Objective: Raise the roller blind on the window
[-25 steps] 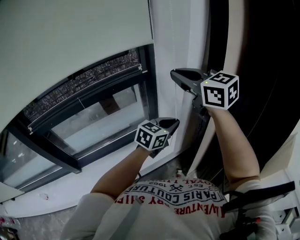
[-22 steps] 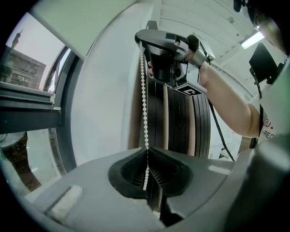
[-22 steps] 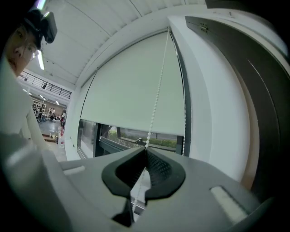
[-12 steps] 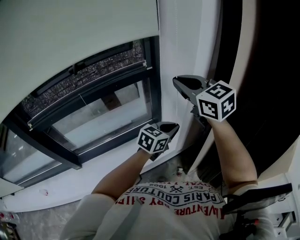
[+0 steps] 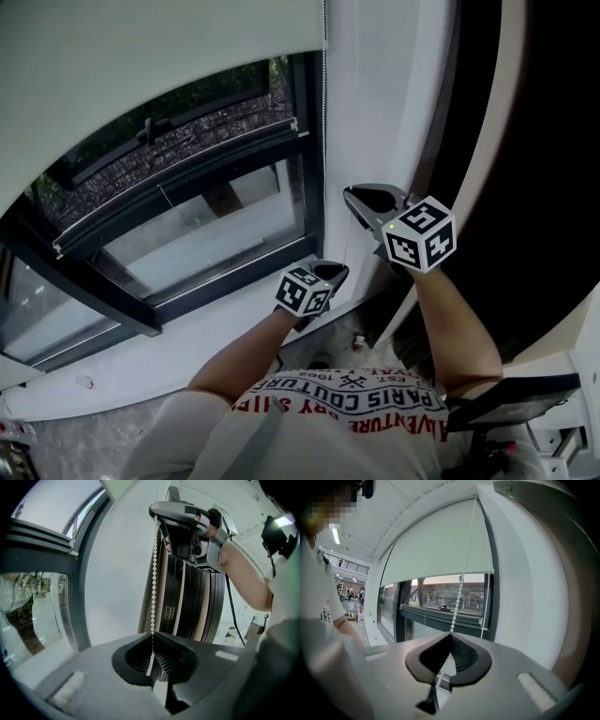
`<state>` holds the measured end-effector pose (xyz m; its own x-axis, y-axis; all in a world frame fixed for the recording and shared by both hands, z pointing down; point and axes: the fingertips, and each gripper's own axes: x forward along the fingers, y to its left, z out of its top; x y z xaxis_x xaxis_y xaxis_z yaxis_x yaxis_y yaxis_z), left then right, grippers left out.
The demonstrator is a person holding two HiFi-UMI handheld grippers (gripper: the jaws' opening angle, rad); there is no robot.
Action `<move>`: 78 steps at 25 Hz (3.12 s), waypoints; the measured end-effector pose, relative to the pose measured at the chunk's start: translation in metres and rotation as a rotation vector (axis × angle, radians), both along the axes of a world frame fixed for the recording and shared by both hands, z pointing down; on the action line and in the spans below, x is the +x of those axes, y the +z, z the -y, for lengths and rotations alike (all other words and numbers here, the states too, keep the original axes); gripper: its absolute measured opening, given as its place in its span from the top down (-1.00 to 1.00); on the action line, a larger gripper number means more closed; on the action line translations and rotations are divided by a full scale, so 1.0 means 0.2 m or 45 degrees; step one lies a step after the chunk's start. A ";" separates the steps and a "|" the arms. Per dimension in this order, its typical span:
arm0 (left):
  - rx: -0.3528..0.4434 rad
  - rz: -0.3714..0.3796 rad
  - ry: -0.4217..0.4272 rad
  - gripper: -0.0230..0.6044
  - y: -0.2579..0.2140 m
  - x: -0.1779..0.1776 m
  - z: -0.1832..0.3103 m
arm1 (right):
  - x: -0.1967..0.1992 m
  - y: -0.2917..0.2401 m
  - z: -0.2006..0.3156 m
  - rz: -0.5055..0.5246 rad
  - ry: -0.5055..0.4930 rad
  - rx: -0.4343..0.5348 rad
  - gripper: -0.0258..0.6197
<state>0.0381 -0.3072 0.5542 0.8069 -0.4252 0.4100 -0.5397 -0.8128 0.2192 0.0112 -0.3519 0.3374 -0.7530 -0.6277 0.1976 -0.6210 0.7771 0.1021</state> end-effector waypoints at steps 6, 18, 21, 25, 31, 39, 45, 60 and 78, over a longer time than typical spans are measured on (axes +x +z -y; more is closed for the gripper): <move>-0.173 0.085 0.005 0.89 0.35 -0.07 -0.08 | -0.03 0.36 -0.04 -0.050 -0.005 -0.154 0.90; -0.107 0.212 -0.045 0.84 0.56 -0.25 -0.12 | -0.11 0.62 -0.08 -0.120 -0.031 -0.255 0.90; -0.087 0.171 -0.025 0.72 0.49 -0.26 -0.13 | -0.11 0.62 -0.09 -0.109 -0.028 -0.262 0.90; -0.034 0.068 -0.017 0.68 0.31 -0.33 -0.10 | -0.11 0.61 -0.13 -0.108 -0.042 -0.272 0.90; 0.070 -0.161 -0.036 0.68 -0.18 -0.45 0.00 | -0.08 0.60 -0.19 -0.104 -0.038 -0.277 0.90; 0.328 -0.373 0.104 0.67 -1.02 -0.32 0.02 | -0.09 0.58 -0.29 -0.104 -0.063 -0.268 0.90; 0.421 -0.496 0.264 0.52 -1.45 -0.17 -0.05 | -0.11 0.57 -0.38 -0.096 -0.095 -0.268 0.90; 0.485 -0.451 0.214 0.81 -1.79 -0.08 0.02 | -0.12 0.54 -0.47 -0.113 -0.106 -0.254 0.90; 0.359 -0.465 0.273 0.88 -1.69 -0.08 0.06 | -0.12 0.64 -0.41 -0.117 -0.115 -0.302 0.90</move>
<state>0.0231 -0.3200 0.2161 0.9574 -0.2880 -0.0221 -0.2835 -0.9516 0.1190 -0.0136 -0.2695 0.4654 -0.7761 -0.4866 0.4010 -0.5445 0.8380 -0.0369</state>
